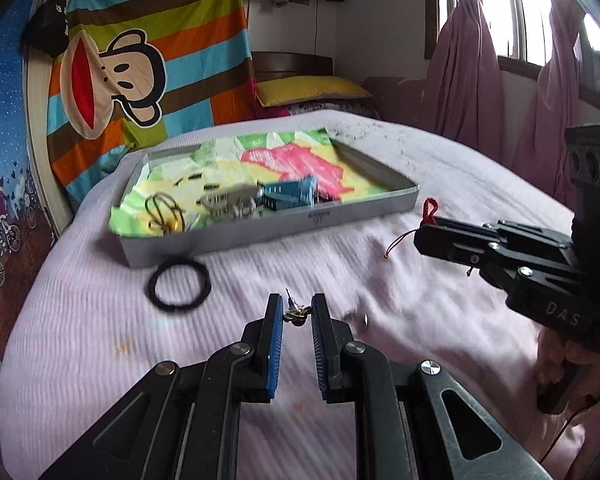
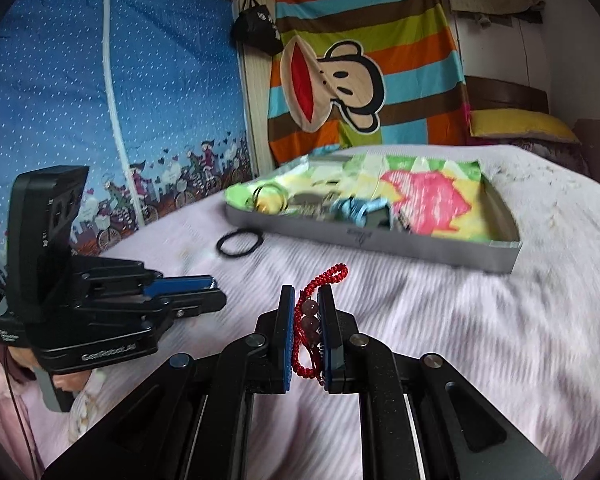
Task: Organize jewelry
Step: 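Carry the gold charm and red cord into the tray and release both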
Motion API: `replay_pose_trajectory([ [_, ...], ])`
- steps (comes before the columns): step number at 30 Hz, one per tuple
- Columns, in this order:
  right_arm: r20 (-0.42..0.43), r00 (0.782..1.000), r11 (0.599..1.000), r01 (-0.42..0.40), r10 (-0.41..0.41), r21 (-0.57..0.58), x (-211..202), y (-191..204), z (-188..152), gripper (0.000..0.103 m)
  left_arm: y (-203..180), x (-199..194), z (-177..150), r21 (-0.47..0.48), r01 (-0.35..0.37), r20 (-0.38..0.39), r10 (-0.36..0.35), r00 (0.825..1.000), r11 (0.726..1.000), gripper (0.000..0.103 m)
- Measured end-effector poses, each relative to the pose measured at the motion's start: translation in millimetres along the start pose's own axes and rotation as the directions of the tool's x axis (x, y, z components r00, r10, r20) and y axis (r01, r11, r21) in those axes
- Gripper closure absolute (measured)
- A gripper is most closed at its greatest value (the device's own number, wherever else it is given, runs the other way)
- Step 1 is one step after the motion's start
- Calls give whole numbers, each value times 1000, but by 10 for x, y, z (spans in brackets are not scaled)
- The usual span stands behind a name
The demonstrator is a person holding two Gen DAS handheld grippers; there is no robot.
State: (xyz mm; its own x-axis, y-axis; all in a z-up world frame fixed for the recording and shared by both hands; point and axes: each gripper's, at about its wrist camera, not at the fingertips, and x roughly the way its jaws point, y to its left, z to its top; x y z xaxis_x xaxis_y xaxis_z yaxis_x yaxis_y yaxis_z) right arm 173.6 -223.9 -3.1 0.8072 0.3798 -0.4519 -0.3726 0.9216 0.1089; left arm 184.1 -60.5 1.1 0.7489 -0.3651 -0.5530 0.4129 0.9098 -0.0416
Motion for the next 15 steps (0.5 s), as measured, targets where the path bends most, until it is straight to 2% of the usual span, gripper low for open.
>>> replay_pose_trajectory([
  [5, 20, 1000, 1000, 19, -19, -12, 66, -158, 277, 93, 6, 101, 392, 0, -15, 45, 15, 999, 1000, 89],
  [9, 29, 998, 998, 53, -52, -26, 189, -284, 550, 93, 51, 289, 746, -25, -64, 72, 66, 995, 998, 89],
  [15, 30, 995, 993, 91, -93, 70, 496, -649, 899, 93, 197, 756, 1147, -94, -82, 30, 85, 996, 992, 89],
])
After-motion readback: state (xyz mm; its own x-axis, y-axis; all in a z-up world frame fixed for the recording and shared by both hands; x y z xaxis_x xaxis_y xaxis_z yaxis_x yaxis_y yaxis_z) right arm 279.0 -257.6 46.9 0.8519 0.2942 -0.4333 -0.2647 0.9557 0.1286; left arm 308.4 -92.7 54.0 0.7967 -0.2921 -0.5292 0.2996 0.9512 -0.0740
